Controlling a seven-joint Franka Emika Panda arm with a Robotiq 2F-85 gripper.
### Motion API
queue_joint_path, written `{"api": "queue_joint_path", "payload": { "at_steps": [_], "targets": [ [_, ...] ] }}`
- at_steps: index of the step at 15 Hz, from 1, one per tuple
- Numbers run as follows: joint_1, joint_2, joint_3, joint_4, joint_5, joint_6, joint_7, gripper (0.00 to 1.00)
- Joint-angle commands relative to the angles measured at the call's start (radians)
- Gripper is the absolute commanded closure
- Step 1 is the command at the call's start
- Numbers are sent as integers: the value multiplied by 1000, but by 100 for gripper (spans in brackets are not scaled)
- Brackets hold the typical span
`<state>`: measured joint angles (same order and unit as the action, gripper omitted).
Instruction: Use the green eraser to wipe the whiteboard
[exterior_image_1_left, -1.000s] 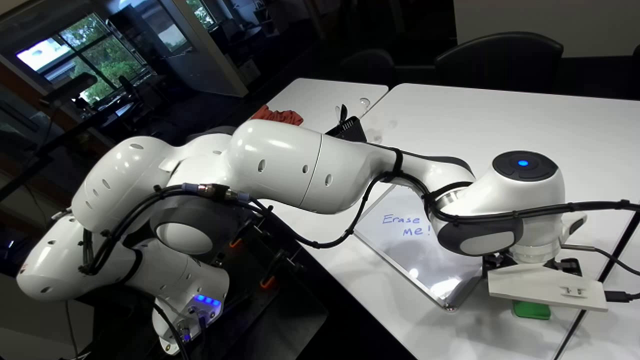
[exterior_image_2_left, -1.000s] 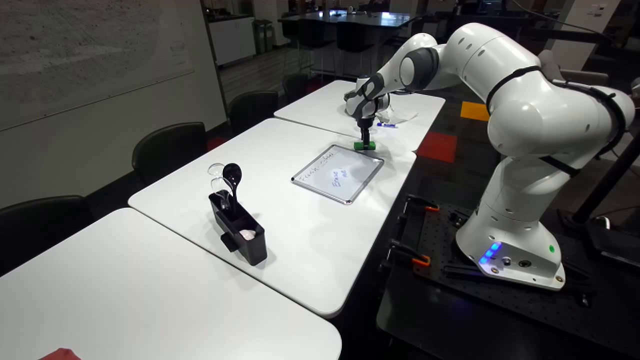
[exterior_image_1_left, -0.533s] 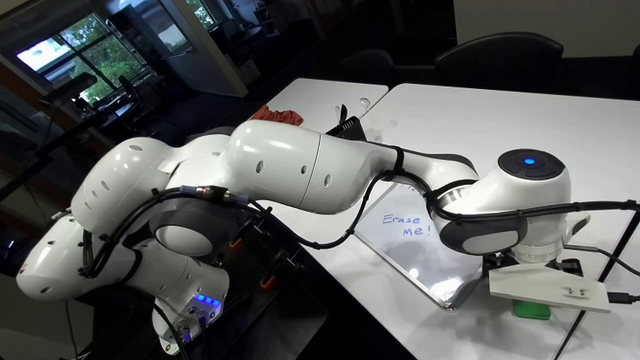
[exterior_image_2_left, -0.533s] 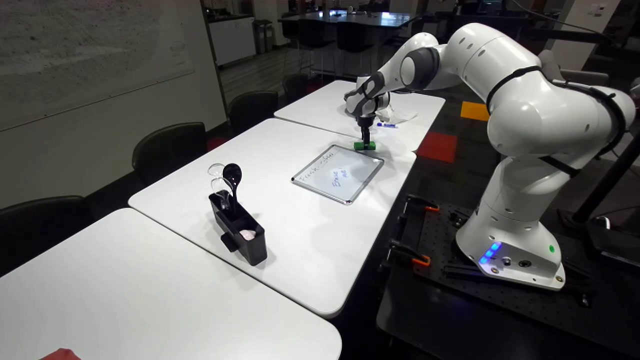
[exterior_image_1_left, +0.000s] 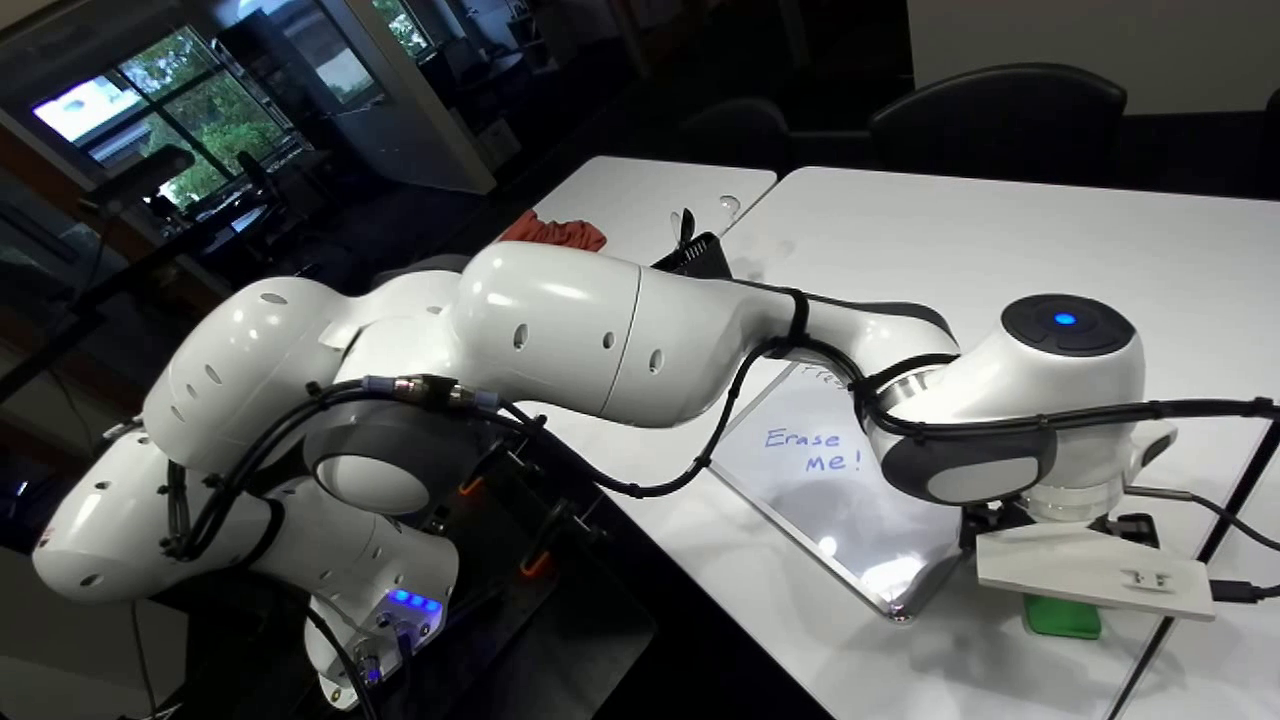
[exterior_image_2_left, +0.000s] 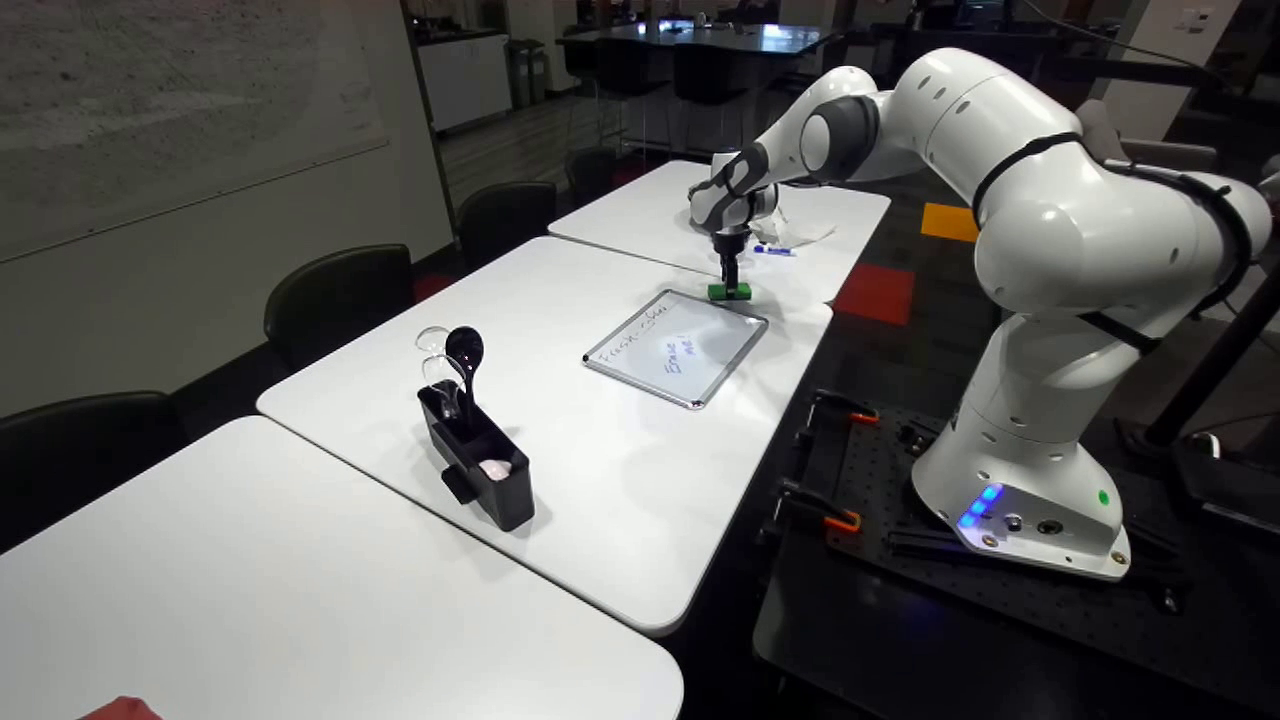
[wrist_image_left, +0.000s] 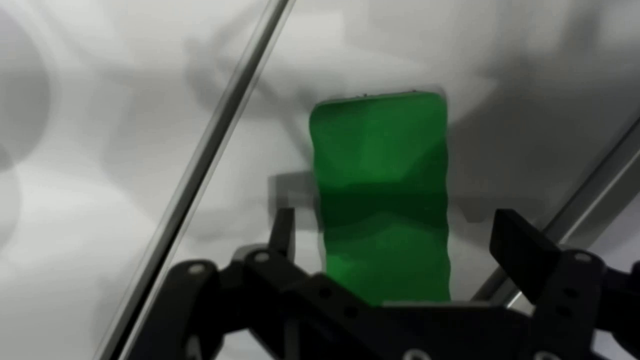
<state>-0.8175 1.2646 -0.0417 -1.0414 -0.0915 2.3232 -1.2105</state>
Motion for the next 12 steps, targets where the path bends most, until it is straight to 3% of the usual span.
{"api": "queue_joint_path", "payload": {
  "at_steps": [1,3,4,5,10,12],
  "targets": [
    [-3,27,9,56,11,-43,2,0],
    [-2,33,8,62,10,-43,4,0],
    [-3,35,9,65,11,-43,4,25],
    [-3,36,10,66,12,-43,4,26],
    [-4,33,10,68,11,-39,2,66],
    [-5,20,11,54,10,-31,-2,67]
  ]
}}
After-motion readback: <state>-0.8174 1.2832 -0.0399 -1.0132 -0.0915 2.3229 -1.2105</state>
